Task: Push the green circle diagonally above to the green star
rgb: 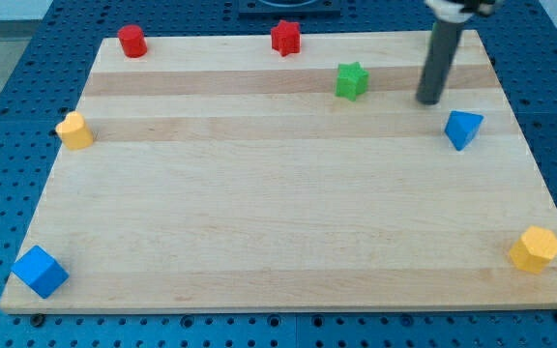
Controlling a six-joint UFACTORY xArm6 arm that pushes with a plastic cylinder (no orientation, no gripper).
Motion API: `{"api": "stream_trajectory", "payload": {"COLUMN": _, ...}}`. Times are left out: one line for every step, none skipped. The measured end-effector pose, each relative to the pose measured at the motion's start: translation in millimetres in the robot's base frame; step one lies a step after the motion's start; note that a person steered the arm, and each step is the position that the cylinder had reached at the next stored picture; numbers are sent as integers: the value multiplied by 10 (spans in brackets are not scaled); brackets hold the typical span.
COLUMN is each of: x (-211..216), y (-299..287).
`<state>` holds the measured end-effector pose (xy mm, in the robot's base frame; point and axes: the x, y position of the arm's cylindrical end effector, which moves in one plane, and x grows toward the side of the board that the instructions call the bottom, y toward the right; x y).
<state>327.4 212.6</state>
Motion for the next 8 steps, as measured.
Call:
{"api": "stream_trajectory", "payload": {"x": -371, "y": 568}}
{"api": "stream_trajectory", "payload": {"x": -682, "y": 854}}
{"api": "stream_trajectory", "payload": {"x": -1061, "y": 1054}}
{"api": "stream_trajectory", "payload": {"x": -1360, "y": 1068}}
{"api": "stream_trajectory", "payload": {"x": -1358, "y": 863}}
{"api": "stream_trajectory", "payload": {"x": -1364, "y": 443}}
{"api": "stream_trajectory", "payload": {"x": -1329, "y": 187}}
{"api": "stream_trajectory", "payload": {"x": -1231, "y": 26}}
